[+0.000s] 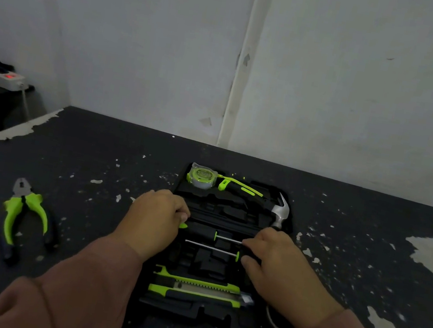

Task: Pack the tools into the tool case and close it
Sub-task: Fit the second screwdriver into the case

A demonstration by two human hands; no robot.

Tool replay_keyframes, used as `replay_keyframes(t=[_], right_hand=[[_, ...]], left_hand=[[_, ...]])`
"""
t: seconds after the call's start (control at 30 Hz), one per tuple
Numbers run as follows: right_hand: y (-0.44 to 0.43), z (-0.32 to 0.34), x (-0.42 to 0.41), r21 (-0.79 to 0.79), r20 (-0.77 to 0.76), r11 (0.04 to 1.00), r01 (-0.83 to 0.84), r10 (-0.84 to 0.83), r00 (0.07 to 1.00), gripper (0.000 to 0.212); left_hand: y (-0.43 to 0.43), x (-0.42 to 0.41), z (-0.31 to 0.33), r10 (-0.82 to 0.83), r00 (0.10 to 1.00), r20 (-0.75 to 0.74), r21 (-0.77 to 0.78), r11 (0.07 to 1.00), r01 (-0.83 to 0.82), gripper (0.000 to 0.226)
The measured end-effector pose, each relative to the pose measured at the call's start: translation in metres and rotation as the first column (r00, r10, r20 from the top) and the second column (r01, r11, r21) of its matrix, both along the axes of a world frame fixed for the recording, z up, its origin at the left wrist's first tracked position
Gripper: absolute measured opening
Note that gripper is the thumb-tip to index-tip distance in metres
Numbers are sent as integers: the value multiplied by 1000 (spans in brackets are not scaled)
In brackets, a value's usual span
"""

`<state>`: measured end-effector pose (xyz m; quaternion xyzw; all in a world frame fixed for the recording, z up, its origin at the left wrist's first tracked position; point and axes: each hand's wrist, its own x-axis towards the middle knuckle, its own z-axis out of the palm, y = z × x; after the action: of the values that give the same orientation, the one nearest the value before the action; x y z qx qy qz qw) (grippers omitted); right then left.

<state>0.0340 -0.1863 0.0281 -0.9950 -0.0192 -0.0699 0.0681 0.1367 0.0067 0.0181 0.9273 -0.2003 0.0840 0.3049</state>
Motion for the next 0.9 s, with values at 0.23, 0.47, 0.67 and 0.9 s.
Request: replay_keyframes(t=[0.23,0.47,0.67,0.9], right_hand=[[4,0,1,-77,-6,997,24,-25,1000,42],[7,1,3,-156,-19,988,16,-19,1000,41],[6,2,7,-166,-39,986,17,-24,999,41],[6,2,2,-89,-55,996,17,-22,998,40]], left_hand=[[9,8,0,121,977,-174,-18,992,-126,44],[12,17,-11,-34,883,-469,-253,963,-98,55],[12,15,-7,-75,881,-467,-281,957,-68,45],[21,18,-12,-136,866,-481,-318,948,-27,28]])
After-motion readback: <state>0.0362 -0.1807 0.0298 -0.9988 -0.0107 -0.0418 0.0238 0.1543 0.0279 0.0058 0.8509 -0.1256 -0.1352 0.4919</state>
